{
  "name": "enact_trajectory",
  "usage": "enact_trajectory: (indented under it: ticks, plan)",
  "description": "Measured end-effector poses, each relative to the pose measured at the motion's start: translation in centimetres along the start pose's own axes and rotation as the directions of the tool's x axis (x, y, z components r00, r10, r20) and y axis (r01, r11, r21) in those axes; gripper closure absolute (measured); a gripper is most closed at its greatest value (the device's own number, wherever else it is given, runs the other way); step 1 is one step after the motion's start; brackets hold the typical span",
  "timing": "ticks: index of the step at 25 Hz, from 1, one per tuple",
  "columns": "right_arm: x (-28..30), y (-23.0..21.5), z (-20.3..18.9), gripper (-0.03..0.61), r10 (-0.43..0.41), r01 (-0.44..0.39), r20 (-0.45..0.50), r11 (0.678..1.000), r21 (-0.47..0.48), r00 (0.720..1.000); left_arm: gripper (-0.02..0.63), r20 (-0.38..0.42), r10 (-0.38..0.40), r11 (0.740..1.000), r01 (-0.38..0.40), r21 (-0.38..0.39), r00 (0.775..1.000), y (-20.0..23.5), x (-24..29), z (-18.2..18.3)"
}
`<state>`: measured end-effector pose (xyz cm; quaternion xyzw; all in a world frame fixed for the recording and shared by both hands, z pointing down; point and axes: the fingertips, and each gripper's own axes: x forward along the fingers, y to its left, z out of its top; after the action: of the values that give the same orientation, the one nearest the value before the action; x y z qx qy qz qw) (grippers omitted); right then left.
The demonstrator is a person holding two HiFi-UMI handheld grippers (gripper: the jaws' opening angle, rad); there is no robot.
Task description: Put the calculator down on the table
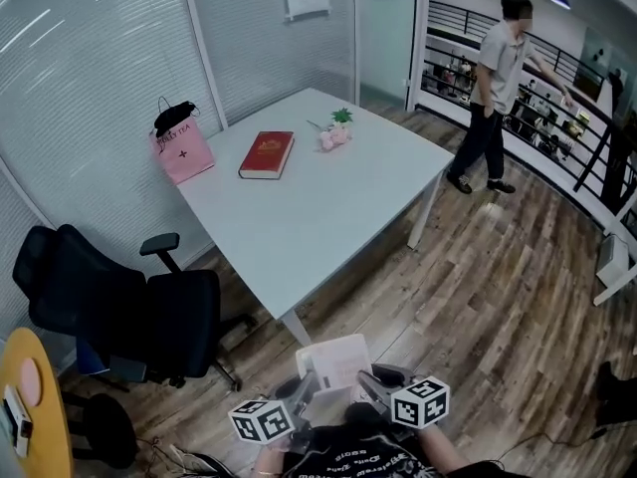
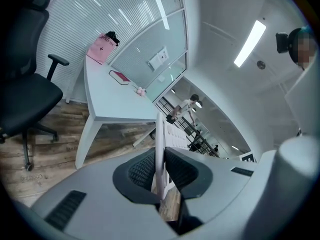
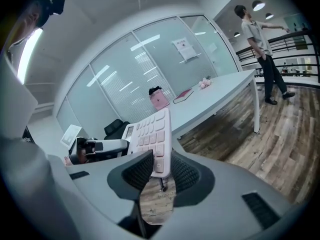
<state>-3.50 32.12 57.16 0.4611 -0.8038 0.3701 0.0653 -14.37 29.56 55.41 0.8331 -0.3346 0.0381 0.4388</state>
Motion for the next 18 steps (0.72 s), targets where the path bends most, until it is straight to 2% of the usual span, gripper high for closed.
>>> enact_trajectory:
  ticks: [10, 18]
  plan:
    - [1.4, -9.1, 6.6, 0.46, 0.037, -0.038, -0.042, 0.999, -0.015, 0.998, 0.546, 0.011, 0.042, 0.999, -0.042, -0.031, 0.999, -1.2, 10.3, 3.4]
    - [2.5, -11.7, 8.5, 0.459, 0.032, -0.031, -0.043, 0.999, 0.009, 0.999, 0.546, -0.005, 0.054, 0.998, -0.054, -0.022, 0.999, -1.0, 13.5, 4.9]
